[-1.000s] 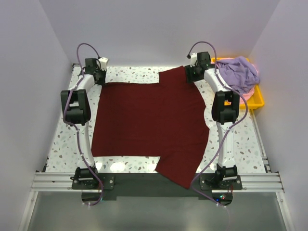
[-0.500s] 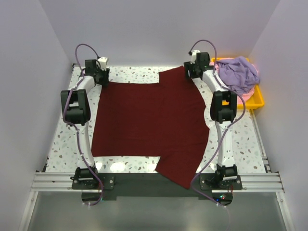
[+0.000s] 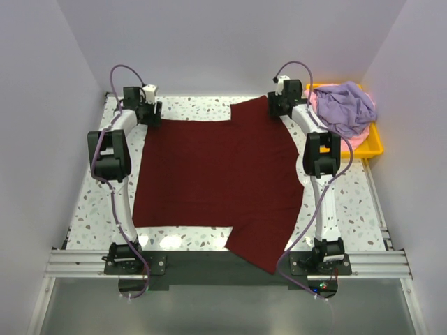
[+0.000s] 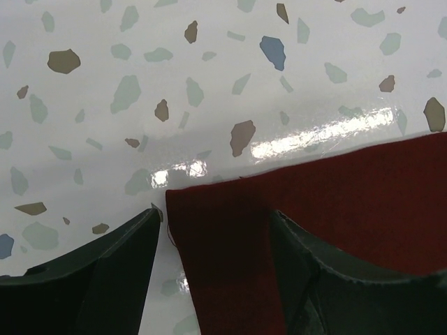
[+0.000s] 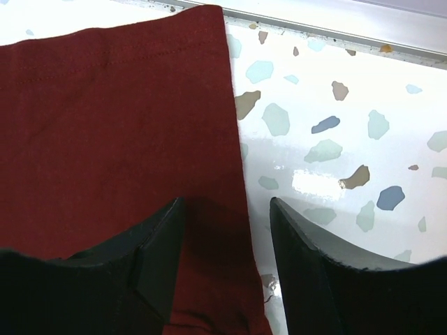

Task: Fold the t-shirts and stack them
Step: Fold the tshirt

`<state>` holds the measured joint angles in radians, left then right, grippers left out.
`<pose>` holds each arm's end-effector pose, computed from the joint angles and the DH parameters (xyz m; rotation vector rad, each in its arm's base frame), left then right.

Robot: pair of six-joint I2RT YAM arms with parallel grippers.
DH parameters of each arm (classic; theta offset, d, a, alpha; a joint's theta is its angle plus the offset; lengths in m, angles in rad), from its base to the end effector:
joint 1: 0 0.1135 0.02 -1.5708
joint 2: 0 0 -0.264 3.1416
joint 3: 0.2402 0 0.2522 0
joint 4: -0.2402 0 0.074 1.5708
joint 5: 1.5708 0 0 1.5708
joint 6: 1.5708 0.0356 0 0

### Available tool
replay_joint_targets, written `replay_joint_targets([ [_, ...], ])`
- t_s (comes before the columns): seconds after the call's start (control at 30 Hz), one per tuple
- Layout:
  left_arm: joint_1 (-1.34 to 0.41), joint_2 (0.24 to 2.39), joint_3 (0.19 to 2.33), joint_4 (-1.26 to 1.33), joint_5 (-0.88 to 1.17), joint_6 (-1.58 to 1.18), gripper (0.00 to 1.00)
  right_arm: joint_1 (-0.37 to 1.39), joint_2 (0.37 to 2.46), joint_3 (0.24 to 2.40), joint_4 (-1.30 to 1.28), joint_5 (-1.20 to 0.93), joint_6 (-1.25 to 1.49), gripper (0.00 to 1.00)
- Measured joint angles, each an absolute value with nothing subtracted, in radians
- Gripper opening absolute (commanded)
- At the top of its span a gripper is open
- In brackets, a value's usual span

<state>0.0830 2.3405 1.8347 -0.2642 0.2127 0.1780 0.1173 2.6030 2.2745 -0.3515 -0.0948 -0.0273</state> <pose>0.5240 0.0360 0.1611 0.2149 2.3121 -0.1178 0.5785 0.0716 0.1579 -0.2135 2.2416 0.1550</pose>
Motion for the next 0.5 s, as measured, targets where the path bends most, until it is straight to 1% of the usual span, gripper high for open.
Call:
replay_joint_targets([
  [0.07,0.083,2.341,1.841,-0.286,0.212,0.179,0.7,0.117,2.603,2.275,-0.352,-0.102,-0.025,0.49],
  [0.1,0.083,2.342,1.851,-0.301,0.211,0.179,0.71,0.117,2.604,2.275,-0.352,-0.108,-0.025,0.44],
  [0.17,0.084,2.342,1.871,-0.321,0.209,0.179,0.71,0.117,2.607,2.275,-0.351,-0.128,-0.025,0.38],
  [0.2,0.084,2.342,1.882,-0.326,0.209,0.179,0.72,0.117,2.609,2.278,-0.352,-0.136,-0.024,0.33],
  [0.27,0.086,2.342,1.9,-0.327,0.208,0.179,0.72,0.117,2.612,2.282,-0.352,-0.154,-0.023,0.27],
  [0.3,0.086,2.342,1.905,-0.327,0.208,0.179,0.72,0.117,2.613,2.283,-0.352,-0.161,-0.024,0.19],
  [0.37,0.088,2.342,1.91,-0.329,0.209,0.179,0.72,0.117,2.616,2.29,-0.357,-0.173,-0.024,0.11],
  [0.4,0.089,2.342,1.911,-0.332,0.209,0.18,0.72,0.117,2.62,2.296,-0.36,-0.175,-0.025,0.02],
  [0.43,0.091,2.342,1.912,-0.333,0.21,0.183,0.73,0.117,2.625,2.303,-0.361,-0.175,-0.029,0.0],
  [0.5,0.094,2.342,1.919,-0.343,0.213,0.194,0.74,0.117,2.629,2.309,-0.361,-0.175,-0.027,0.0],
])
